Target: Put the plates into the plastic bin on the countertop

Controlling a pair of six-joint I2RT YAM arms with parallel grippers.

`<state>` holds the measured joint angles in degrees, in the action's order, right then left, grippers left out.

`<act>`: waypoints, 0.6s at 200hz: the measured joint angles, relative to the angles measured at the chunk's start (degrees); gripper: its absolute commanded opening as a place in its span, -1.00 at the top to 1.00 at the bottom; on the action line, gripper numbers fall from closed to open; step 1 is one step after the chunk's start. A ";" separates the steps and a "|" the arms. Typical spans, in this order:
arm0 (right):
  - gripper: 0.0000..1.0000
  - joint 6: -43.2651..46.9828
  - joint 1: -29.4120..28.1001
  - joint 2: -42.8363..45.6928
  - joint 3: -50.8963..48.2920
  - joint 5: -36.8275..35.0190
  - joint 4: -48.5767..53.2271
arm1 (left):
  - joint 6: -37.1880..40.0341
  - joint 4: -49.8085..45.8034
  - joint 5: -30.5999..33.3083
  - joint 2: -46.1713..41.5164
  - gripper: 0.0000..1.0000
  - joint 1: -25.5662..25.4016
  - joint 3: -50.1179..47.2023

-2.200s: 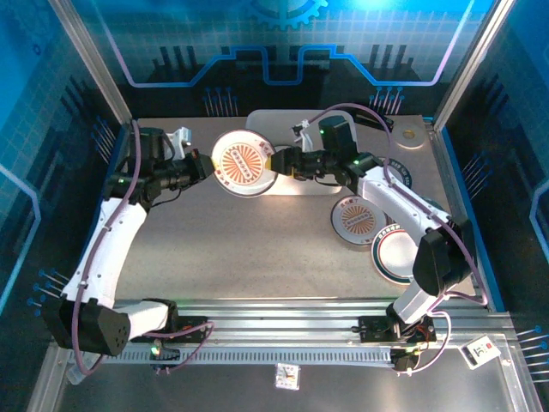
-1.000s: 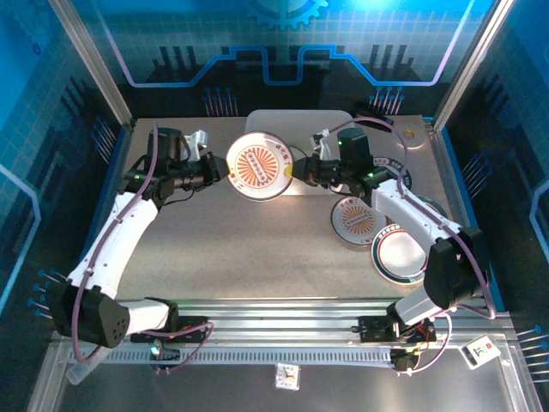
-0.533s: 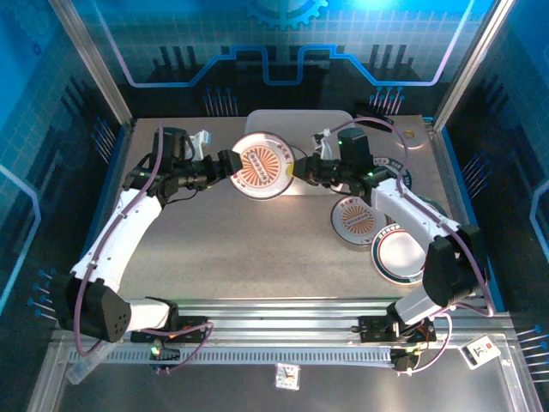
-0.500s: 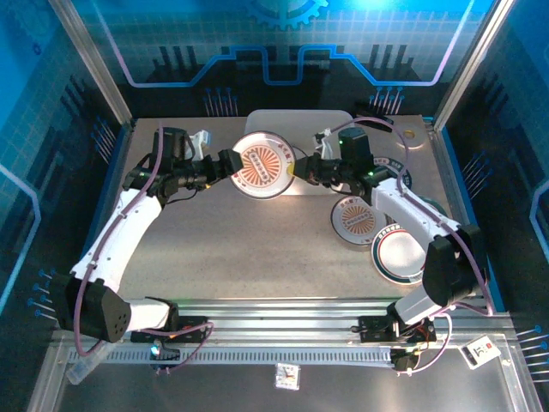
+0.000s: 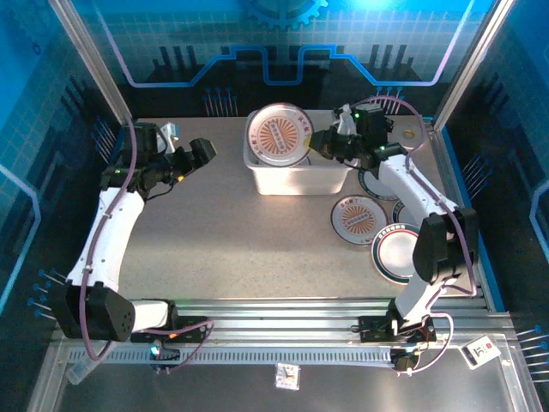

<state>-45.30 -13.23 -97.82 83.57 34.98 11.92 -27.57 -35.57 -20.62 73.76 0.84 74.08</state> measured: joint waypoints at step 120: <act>1.00 9.31 4.61 -18.93 23.61 -4.09 21.03 | 1.27 3.06 -4.46 17.44 -0.97 0.07 3.72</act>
<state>-35.99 -8.62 -116.75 107.18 30.89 32.95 -26.30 -32.51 -25.08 91.20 0.91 77.80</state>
